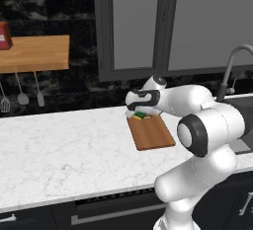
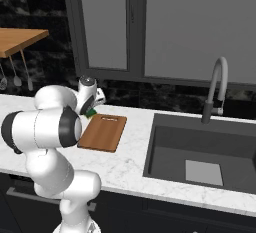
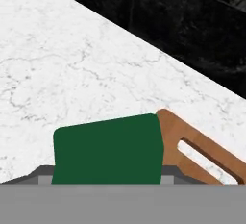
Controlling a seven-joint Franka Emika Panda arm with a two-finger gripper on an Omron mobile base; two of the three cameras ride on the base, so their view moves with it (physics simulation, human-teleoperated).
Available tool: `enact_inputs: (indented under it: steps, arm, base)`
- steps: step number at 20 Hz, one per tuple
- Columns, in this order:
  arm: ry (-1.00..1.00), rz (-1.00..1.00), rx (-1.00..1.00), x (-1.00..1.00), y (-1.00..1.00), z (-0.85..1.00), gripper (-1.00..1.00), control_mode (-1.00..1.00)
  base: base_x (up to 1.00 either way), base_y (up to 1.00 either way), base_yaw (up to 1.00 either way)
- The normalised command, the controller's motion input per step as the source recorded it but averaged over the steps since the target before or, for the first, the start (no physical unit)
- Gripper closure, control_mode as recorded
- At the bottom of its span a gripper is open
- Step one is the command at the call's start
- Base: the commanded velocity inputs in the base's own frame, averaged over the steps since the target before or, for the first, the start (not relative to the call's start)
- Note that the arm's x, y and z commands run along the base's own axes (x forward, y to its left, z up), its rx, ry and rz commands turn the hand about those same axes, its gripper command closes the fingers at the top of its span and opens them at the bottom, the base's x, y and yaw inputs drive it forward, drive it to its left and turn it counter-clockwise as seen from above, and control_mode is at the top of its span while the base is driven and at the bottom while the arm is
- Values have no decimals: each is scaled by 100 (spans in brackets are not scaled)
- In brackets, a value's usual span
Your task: Pick up the sponge from the counter and clean the cutting board by briefly scrubbing or pressing down on the cutting board. Once finished, release the sponge.
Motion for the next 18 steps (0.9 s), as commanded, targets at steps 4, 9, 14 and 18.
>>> enact_inputs:
  steps: [4, 9, 14, 18]
  arm:
    - [9, 38, 0, 3, 0, -2, 100, -100]
    - [3, 23, 0, 37, 0, -18, 100, -100]
    - [0, 10, 0, 43, 18, -17, 100, -100]
    - [-7, 14, 0, 1, 4, -37, 100, -100]
  base:
    - [0, 0, 0]
    - [0, 0, 0]
    - [0, 0, 0]
    - [0, 0, 0]
